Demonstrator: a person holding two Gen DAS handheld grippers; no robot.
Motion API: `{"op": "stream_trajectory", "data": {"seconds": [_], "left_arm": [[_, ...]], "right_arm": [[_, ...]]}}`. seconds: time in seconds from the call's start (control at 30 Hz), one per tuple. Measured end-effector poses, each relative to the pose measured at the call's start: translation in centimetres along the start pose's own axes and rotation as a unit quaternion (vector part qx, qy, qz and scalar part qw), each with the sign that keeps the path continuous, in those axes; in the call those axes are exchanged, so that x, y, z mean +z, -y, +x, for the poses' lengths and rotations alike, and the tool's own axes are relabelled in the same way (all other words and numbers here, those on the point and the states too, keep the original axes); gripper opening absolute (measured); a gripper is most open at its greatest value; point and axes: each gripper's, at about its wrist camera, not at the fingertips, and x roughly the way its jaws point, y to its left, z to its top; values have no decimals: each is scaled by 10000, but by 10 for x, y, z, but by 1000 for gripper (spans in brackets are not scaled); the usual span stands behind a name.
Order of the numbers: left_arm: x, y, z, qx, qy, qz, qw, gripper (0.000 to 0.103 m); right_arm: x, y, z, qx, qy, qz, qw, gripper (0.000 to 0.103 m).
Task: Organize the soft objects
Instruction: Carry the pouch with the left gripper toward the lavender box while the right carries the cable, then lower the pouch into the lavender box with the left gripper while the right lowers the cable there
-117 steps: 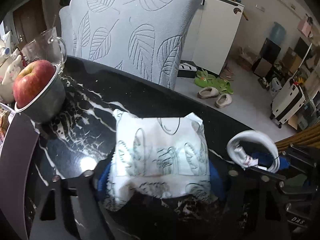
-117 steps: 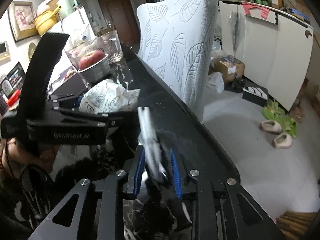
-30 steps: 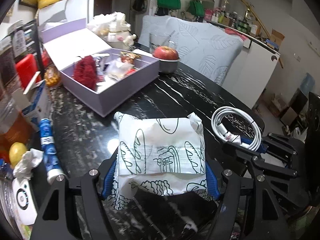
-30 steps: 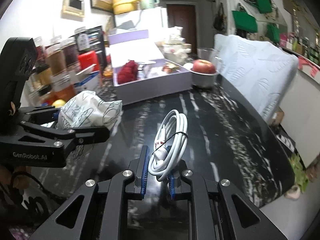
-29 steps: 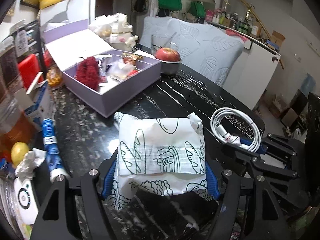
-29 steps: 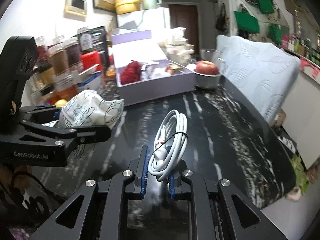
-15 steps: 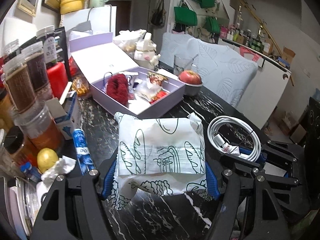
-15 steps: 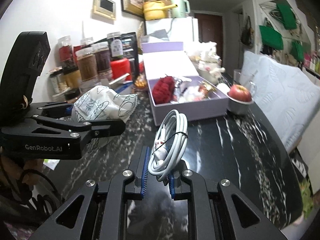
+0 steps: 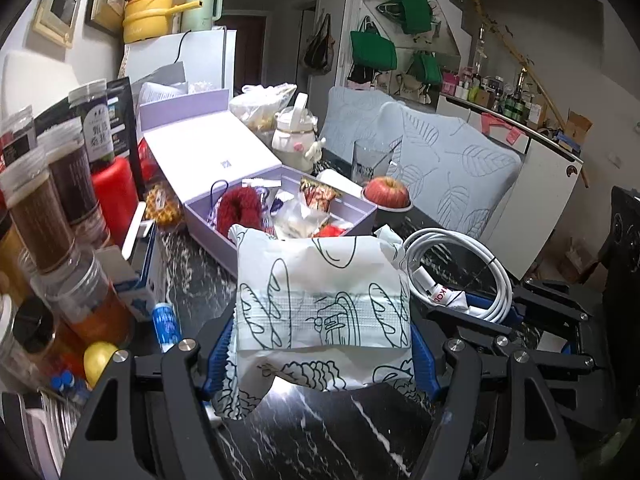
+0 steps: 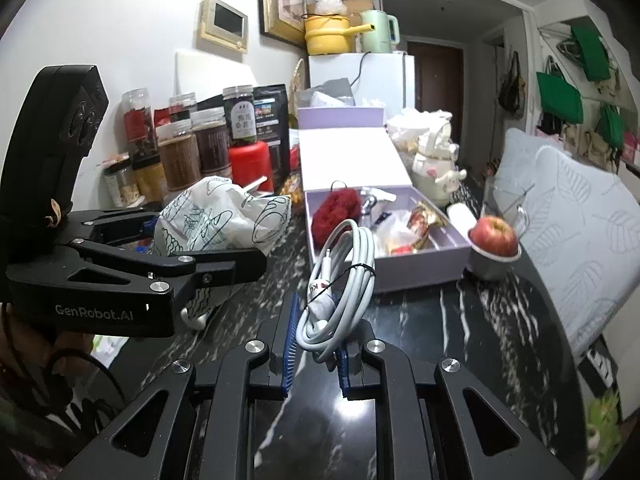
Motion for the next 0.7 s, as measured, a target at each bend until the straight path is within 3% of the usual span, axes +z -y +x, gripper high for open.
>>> {"op": "stream_trajectory", "data": {"seconds": [0.7], "left_arm": [[97,-22,20,175,642,209,9976,71]], "right_arm": [[100,26,26,42,530,-647,9965,17]]}}
